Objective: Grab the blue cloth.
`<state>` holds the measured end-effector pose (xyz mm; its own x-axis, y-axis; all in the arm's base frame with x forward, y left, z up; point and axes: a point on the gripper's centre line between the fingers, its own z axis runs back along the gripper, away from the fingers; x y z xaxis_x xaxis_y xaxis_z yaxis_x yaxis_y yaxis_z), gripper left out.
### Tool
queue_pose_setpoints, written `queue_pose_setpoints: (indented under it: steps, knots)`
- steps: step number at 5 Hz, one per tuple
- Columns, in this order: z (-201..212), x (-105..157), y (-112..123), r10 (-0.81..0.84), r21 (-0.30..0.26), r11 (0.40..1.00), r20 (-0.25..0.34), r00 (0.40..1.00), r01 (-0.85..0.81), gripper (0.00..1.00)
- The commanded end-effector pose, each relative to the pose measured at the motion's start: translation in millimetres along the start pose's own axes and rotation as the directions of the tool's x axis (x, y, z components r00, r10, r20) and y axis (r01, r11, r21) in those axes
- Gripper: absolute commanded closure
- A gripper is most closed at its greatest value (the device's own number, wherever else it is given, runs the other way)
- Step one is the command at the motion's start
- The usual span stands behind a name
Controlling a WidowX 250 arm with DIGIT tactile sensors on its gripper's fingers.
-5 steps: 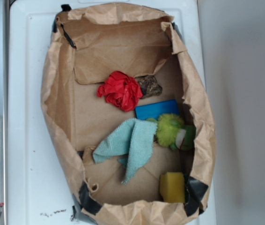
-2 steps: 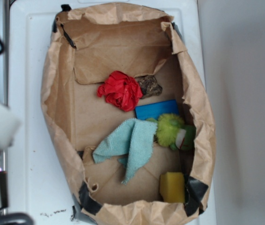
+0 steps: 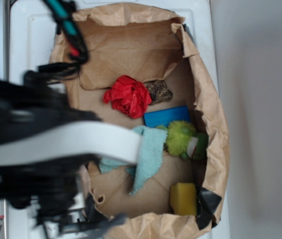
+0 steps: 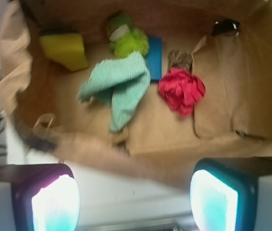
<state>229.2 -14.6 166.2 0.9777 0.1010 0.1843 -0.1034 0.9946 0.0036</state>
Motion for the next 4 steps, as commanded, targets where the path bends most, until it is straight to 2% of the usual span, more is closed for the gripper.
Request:
queue_pose_setpoints:
  steps: [1,2,4]
  knots:
    - [-17,45,18,0.048,-0.011,0.999,0.011,0.999,-0.048,0.0]
    - [-29,54,28,0.074,-0.043,0.996,-0.027,0.997,-0.075,0.0]
    - [-19,61,45,0.112,-0.103,0.988,-0.021,0.993,-0.114,0.0]
